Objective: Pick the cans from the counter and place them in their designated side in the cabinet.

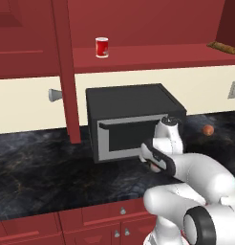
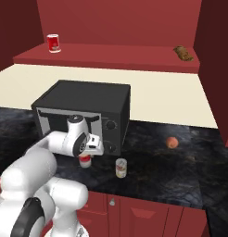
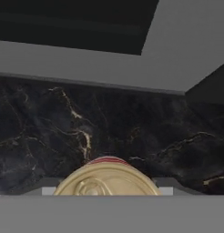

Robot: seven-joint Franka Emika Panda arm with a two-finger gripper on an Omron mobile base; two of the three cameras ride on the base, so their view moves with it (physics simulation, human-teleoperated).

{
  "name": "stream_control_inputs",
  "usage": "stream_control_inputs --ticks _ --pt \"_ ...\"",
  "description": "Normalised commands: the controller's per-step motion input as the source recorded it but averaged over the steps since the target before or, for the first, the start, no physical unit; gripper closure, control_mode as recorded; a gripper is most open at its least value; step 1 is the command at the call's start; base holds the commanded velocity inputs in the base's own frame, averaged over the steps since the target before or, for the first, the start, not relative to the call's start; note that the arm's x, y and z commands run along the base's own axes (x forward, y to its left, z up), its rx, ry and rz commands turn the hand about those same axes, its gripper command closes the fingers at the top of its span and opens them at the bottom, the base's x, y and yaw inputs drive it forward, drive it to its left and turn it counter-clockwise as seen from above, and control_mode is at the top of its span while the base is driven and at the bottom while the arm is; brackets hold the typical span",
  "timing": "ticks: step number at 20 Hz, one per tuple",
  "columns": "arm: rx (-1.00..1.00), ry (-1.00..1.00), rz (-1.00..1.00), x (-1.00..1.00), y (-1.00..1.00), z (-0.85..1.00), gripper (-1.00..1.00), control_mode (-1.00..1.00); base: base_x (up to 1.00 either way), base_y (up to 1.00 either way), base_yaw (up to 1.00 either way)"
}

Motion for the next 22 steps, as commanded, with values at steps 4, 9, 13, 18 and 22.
stream_control_inputs --ticks 4,9,13,18,22 --pt "0.00 -0.07 0.00 -0.53 -0.07 0.11 1.00 -1.00 0.00 0.00 0.00" --pt "0.00 -0.05 0.01 -0.64 -0.11 0.15 1.00 -1.00 0.00 0.00 0.00" --pt "0.00 -0.03 0.02 -0.59 -0.10 0.23 1.00 -1.00 0.00 0.00 0.00" --pt "0.00 -0.05 0.03 -0.49 -0.10 0.34 1.00 -1.00 0.00 0.00 0.00" --pt "0.00 -0.06 0.04 -0.41 -0.11 0.45 1.00 -1.00 0.00 0.00 0.00"
